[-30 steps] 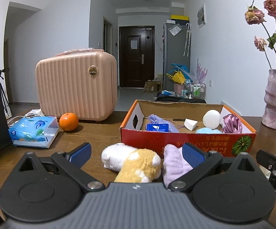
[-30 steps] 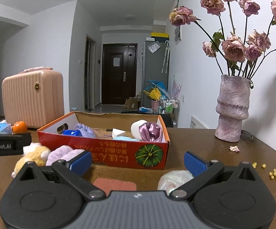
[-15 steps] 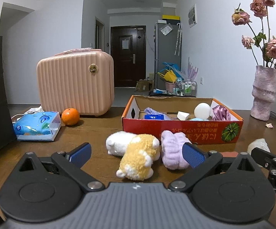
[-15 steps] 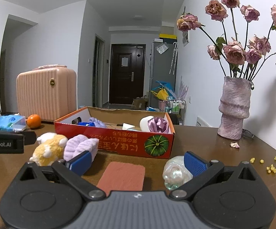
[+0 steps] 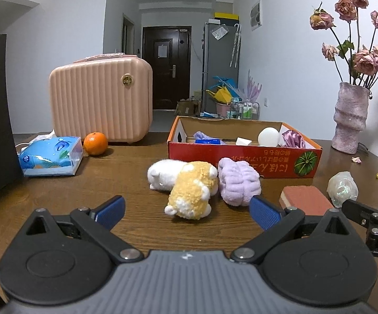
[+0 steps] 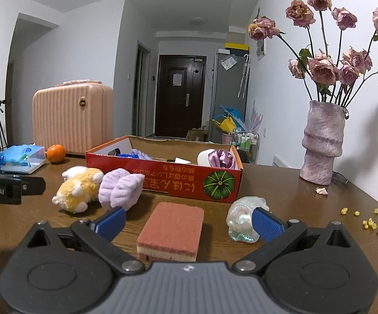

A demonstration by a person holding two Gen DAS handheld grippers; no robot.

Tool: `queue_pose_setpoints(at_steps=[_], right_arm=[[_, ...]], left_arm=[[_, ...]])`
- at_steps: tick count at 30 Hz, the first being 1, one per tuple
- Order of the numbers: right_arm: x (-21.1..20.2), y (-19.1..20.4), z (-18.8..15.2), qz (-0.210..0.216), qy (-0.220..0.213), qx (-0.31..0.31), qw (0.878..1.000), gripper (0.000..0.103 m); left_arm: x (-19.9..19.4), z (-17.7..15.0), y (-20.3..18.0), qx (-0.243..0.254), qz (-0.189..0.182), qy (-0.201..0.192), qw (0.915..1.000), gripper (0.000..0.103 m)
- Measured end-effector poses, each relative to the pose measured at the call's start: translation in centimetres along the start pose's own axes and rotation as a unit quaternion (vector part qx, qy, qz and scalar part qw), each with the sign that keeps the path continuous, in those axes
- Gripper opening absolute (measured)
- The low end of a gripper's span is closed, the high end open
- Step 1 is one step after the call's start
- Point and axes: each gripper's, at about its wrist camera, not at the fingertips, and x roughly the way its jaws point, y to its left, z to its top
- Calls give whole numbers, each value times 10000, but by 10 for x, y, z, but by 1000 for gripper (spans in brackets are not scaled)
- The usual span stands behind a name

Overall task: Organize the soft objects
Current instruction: 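Lower the right gripper onto the red scouring sponge pad and close it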

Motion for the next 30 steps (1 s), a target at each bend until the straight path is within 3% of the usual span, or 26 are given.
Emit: queue_pose_setpoints(at_steps=[14,30], right_arm=[[21,7,-7,164,422,2,9990,103],[88,13,-3,22,1207,321,9922,99]], left_arm=[[3,1,1,-17,-56,65,10000,103],[10,2,13,-14,-28,124,9999,103]])
